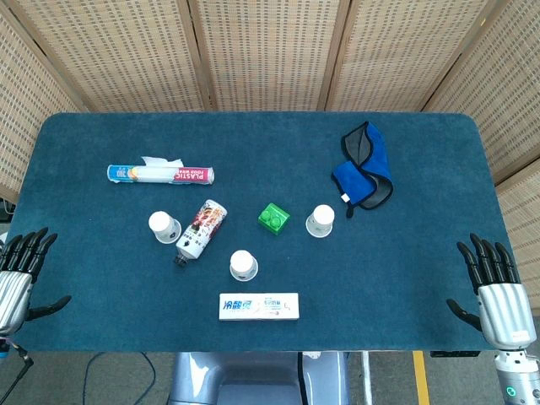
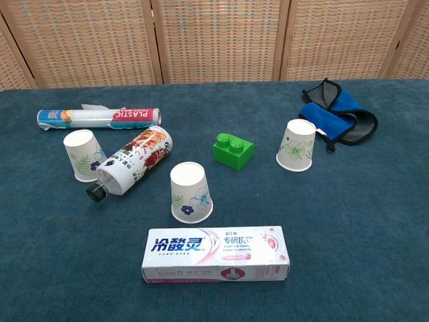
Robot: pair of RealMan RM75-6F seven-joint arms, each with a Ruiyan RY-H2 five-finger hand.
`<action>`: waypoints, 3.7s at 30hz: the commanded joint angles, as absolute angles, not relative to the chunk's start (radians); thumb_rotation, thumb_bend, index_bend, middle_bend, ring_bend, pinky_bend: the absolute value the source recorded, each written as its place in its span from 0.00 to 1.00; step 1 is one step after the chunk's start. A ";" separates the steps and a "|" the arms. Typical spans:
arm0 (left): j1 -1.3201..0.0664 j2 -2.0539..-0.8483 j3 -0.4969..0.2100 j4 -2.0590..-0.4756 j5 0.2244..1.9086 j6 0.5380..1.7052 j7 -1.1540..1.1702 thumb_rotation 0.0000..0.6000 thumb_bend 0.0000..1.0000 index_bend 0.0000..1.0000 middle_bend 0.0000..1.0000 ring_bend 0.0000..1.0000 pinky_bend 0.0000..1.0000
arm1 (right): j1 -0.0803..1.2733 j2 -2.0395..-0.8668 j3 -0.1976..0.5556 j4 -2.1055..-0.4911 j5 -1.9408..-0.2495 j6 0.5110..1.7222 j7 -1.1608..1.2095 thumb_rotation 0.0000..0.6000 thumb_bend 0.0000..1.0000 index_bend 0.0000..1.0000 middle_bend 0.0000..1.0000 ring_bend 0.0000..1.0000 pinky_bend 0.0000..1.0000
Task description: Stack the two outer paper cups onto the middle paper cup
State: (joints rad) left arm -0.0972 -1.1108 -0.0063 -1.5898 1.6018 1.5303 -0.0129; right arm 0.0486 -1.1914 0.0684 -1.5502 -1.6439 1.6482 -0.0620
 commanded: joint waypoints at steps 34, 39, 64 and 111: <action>-0.123 -1.139 -0.031 -1.591 1.541 1.475 0.063 1.00 0.00 0.00 0.00 0.00 0.00 | 0.707 -1.261 0.310 -1.542 -1.131 0.733 -0.045 1.00 0.25 0.19 0.18 0.09 0.19; -0.129 -1.141 -0.036 -1.590 1.516 1.454 0.065 1.00 0.00 0.00 0.00 0.00 0.00 | 0.784 -1.360 0.302 -1.432 -1.012 0.681 -0.112 1.00 0.26 0.26 0.25 0.16 0.30; -0.143 -1.126 -0.050 -1.578 1.473 1.415 0.017 1.00 0.00 0.00 0.00 0.00 0.00 | 0.918 -1.565 0.261 -1.243 -0.804 0.726 -0.281 1.00 0.44 0.47 0.50 0.43 0.46; -0.164 -1.120 -0.043 -1.572 1.447 1.359 -0.015 1.00 0.00 0.00 0.00 0.00 0.00 | 1.079 -1.473 0.255 -1.720 -0.903 0.785 -0.386 1.00 0.47 0.47 0.50 0.43 0.46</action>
